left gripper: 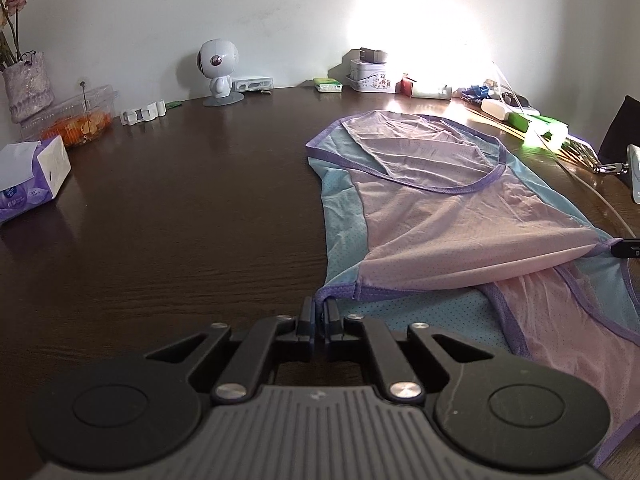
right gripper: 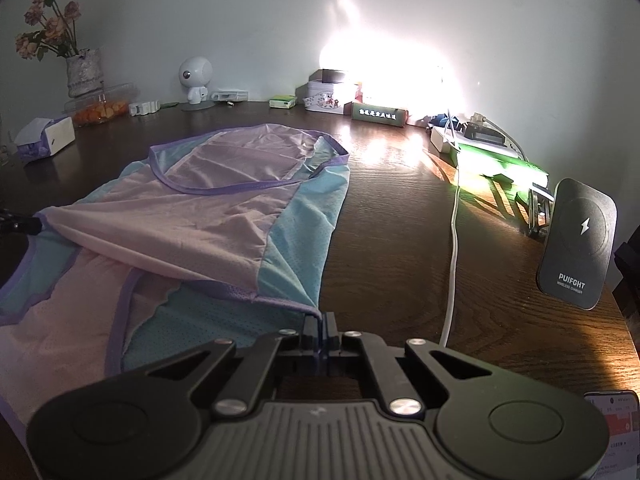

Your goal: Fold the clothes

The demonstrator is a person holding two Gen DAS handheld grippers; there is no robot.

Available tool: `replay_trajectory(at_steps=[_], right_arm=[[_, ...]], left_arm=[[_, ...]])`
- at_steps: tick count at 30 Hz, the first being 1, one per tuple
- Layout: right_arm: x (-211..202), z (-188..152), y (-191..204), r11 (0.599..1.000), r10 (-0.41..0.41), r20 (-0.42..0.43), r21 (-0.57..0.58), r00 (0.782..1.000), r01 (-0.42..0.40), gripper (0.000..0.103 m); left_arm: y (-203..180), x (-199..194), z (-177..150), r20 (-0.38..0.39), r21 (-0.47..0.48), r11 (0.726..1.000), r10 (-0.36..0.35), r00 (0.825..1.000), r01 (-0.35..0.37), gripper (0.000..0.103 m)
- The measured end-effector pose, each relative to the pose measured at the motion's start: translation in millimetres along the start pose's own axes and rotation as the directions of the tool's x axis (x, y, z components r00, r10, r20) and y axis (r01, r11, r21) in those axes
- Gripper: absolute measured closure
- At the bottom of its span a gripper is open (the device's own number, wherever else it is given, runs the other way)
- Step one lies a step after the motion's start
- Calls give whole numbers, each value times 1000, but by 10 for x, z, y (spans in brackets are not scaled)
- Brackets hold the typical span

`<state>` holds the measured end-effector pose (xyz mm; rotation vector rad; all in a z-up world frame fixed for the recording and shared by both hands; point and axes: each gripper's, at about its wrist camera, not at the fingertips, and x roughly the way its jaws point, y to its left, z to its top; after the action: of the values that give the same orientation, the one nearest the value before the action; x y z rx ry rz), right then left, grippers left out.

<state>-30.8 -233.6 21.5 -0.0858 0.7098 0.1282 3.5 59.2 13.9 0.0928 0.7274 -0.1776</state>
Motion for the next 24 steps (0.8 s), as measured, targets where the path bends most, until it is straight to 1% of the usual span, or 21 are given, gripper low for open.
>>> replay_trajectory(at_steps=[1, 2, 3, 4, 5, 6, 8, 10, 12, 14, 15, 17, 19, 20, 22, 24], right_arm=[[0, -1, 11, 1000, -3, 1, -9, 1000, 3, 102], [-2, -1, 20, 1000, -6, 3, -16, 1000, 6, 101], [-11, -1, 26, 1000, -6, 4, -22, 1000, 6, 97], [-30, 2, 29, 1000, -2, 5, -28, 1000, 2, 94], [-61, 6, 26, 1000, 1, 9, -28, 1000, -1, 87], [-102, 10, 14, 1000, 8, 9, -25, 1000, -8, 77], [-209, 21, -26, 999, 44, 9, -15, 999, -44, 69], [-291, 49, -82, 996, 89, 18, 11, 996, -89, 68], [-337, 105, -142, 990, 130, 32, 45, 991, -131, 66], [-283, 227, -195, 986, 142, 47, 82, 989, -146, 65], [-215, 304, -211, 987, 131, 49, 87, 990, -135, 65], [-20, 480, -254, 988, 120, 43, 97, 992, -124, 65], [208, 679, -303, 985, 124, 32, 113, 992, -127, 65], [333, 785, -329, 984, 125, 24, 123, 992, -127, 67], [574, 990, -378, 984, 111, 12, 142, 994, -111, 67], [785, 1162, -436, 979, 115, 3, 172, 993, -114, 67]], left_arm=[[-16, -11, -3, 5, 12, 1000, -9, 1000, 9, 98], [-31, -28, -6, 13, 20, 1000, -9, 1000, 9, 94], [-22, -59, -3, 23, 15, 1000, -5, 1000, 5, 84], [0, -95, 2, 31, 3, 1000, -1, 1000, 1, 76], [22, -132, 7, 39, -10, 1000, 3, 999, -2, 64], [70, -186, 17, 46, -33, 999, -5, 999, 7, 61], [187, -284, 46, 60, -88, 995, -35, 998, 40, 60], [287, -343, 98, 74, -138, 988, -59, 995, 69, 54], [337, -290, 217, 82, -165, 983, -67, 994, 79, 51], [332, -127, 397, 79, -153, 985, -66, 995, 78, 50], [319, -3, 505, 72, -141, 987, -71, 995, 80, 50], [306, 297, 742, 50, -133, 986, -93, 994, 99, 49], [310, 646, 977, 12, -140, 984, -113, 993, 114, 47], [300, 817, 1077, -9, -138, 984, -114, 993, 111, 47], [255, 1108, 1231, -43, -123, 989, -88, 995, 82, 46], [177, 1304, 1320, -48, -82, 996, -28, 998, 24, 43]])
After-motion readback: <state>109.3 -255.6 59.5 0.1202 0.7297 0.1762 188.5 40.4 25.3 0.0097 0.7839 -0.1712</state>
